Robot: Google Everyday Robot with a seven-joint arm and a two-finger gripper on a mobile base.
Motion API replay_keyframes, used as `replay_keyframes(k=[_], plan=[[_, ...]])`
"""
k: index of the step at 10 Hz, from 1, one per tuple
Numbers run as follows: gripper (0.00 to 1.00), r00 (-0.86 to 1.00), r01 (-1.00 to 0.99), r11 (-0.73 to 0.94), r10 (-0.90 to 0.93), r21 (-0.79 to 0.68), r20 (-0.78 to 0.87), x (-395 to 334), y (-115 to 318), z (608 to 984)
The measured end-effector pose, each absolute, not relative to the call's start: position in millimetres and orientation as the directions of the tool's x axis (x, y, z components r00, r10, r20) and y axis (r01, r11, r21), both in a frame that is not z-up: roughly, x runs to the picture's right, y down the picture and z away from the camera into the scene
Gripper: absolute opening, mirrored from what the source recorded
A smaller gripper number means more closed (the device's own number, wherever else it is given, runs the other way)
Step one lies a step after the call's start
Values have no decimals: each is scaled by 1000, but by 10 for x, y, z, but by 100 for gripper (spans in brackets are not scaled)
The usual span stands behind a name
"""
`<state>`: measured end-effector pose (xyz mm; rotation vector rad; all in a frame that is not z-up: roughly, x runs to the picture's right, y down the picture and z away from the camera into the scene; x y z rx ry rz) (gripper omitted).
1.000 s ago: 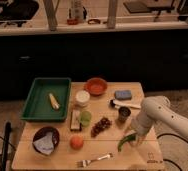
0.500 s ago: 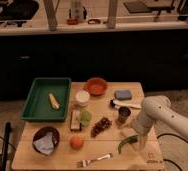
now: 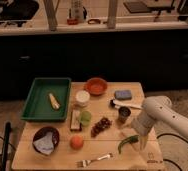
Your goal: Place pepper in table surface
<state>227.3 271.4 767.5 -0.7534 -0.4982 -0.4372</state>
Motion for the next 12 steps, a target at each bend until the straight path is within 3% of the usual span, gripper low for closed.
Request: replay_keyframes(k=[12], plan=[[80,807,540,649,-219,-535,548,2196,2575,7643]])
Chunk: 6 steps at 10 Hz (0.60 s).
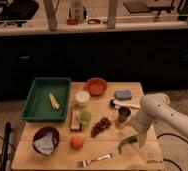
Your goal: Place pepper in table surface
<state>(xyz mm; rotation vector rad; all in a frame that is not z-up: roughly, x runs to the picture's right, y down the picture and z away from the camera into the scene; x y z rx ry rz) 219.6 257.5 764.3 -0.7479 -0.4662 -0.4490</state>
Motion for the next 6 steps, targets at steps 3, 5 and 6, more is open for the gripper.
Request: replay_keyframes(k=[3,5,6], plan=[[80,807,539,649,-218,-536,548,2198,2579,7642],[80,808,539,650,-218,-536,548,2200,2579,7641],[80,808,539,650,-217,-536,548,2203,2581,7640]])
